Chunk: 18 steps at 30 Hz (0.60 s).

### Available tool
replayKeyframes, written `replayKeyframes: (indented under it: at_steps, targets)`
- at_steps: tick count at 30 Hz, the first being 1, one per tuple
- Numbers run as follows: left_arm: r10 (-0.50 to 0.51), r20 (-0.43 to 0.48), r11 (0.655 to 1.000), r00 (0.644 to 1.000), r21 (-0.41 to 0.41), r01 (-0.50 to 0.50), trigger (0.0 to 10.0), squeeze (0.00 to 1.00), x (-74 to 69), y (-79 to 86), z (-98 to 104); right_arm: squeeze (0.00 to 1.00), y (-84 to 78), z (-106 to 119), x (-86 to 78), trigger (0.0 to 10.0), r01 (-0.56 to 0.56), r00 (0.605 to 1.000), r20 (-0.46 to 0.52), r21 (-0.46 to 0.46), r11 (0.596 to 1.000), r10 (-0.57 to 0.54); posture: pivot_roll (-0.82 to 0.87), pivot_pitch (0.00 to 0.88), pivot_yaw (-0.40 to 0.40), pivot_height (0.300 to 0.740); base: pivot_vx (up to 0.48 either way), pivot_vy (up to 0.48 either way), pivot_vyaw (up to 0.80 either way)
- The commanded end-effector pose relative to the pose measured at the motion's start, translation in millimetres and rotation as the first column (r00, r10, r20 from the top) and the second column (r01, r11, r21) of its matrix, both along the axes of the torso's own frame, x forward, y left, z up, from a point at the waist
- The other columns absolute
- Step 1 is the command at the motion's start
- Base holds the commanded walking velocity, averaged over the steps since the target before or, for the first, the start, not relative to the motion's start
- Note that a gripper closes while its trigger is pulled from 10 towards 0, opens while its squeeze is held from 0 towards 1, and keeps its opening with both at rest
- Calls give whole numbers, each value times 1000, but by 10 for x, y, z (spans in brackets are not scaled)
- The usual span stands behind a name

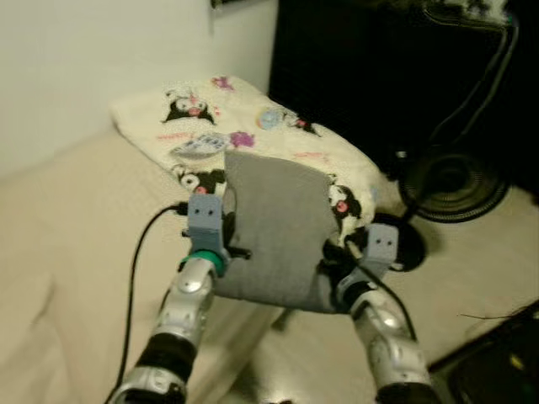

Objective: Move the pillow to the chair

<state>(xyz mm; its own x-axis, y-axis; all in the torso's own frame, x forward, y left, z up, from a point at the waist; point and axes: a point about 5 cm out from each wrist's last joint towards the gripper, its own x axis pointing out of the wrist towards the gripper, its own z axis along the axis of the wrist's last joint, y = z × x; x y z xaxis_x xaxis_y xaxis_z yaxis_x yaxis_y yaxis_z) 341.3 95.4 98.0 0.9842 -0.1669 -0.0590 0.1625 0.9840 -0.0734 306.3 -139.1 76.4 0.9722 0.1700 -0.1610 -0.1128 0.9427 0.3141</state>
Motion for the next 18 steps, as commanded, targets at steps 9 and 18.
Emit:
replayKeyframes:
  at_steps: [9, 18]
  targets:
    - [-79, 39, 996, 996, 41, 77, 10000, 0, 74, -146, 178, 0, -88, 58, 72, 10000, 31, 998, 50, -26, 999, -30, 31, 0, 107, 740, 0, 0, -800]
    - [-43, -52, 997, 998, -67, 39, 10000, 0, 44, -64, -52, 0, -79, 39, 74, 10000, 96, 994, 44, -5, 995, -96, -44, 0, 144, 740, 0, 0, -800]
